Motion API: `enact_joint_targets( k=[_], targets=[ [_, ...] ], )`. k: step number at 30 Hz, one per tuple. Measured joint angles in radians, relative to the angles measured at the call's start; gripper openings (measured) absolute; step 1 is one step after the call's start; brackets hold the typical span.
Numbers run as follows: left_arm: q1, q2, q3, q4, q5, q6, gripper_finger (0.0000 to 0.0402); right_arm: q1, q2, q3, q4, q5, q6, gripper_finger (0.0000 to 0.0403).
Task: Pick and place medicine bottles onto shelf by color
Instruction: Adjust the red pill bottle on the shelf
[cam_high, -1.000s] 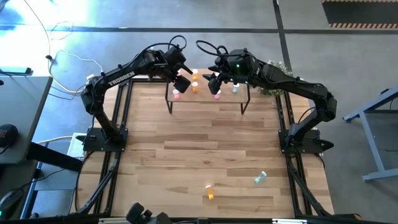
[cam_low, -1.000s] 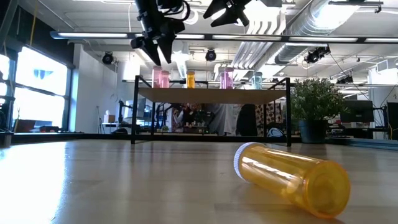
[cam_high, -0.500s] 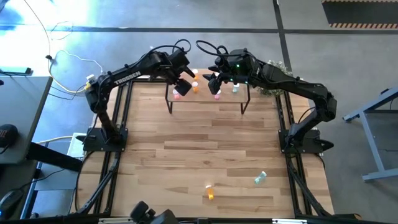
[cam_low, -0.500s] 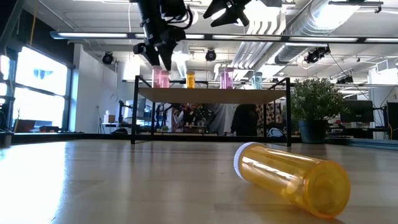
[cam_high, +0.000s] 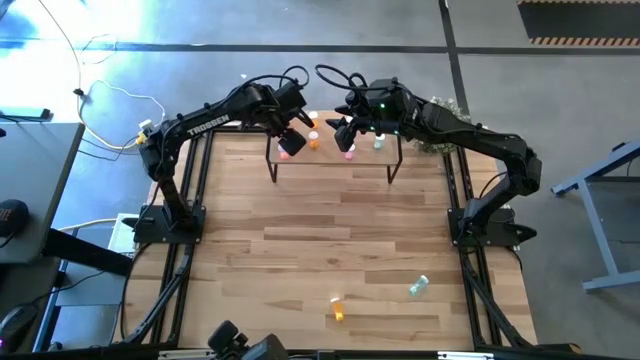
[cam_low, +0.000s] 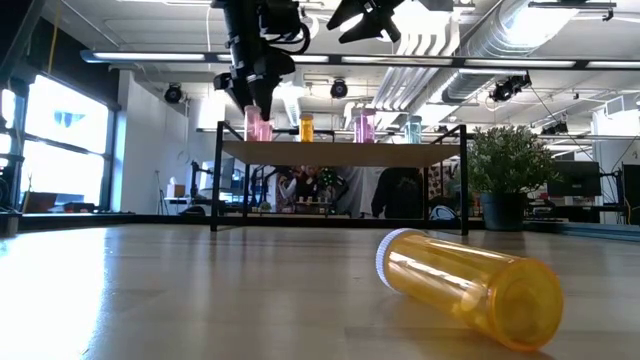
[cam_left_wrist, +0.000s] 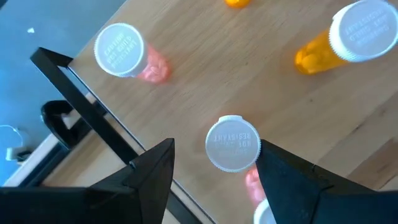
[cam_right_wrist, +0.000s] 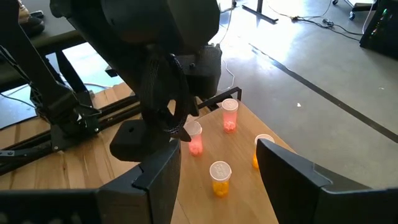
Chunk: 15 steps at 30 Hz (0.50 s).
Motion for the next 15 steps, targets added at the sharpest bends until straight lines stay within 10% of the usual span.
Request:
enact_joint_targets(
  k=[15],
  targets=[
    [0.023,0.0,0.0,0.016,-0.044,0.073,0.0211,0.0,0.0,0.0,0.03,0.0,0.0,0.0202]
  ],
)
